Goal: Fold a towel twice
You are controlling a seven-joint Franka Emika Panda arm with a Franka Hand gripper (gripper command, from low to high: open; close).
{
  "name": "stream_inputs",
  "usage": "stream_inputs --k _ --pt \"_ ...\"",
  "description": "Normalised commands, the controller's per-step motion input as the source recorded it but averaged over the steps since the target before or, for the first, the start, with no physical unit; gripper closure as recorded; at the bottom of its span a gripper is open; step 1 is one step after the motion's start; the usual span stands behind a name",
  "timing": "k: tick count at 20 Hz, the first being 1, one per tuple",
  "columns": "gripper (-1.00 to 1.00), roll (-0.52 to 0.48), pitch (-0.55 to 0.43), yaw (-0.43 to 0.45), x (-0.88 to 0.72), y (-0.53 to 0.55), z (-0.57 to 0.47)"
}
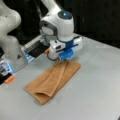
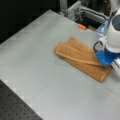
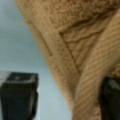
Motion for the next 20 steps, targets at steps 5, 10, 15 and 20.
stream_inputs --k 5,10,15,20 --pt "-1.00 0.001 -0.086 -0.092 0.30 0.02 -0.11" --pt "-1.00 -0.060 0.122 0.019 0.12 -0.03 0.09" --pt "-1.00 -0.099 0.309 0.062 -0.08 -0.11 0.41" --pt "-1.00 -0.100 0.337 0.048 0.00 -0.10 0.44"
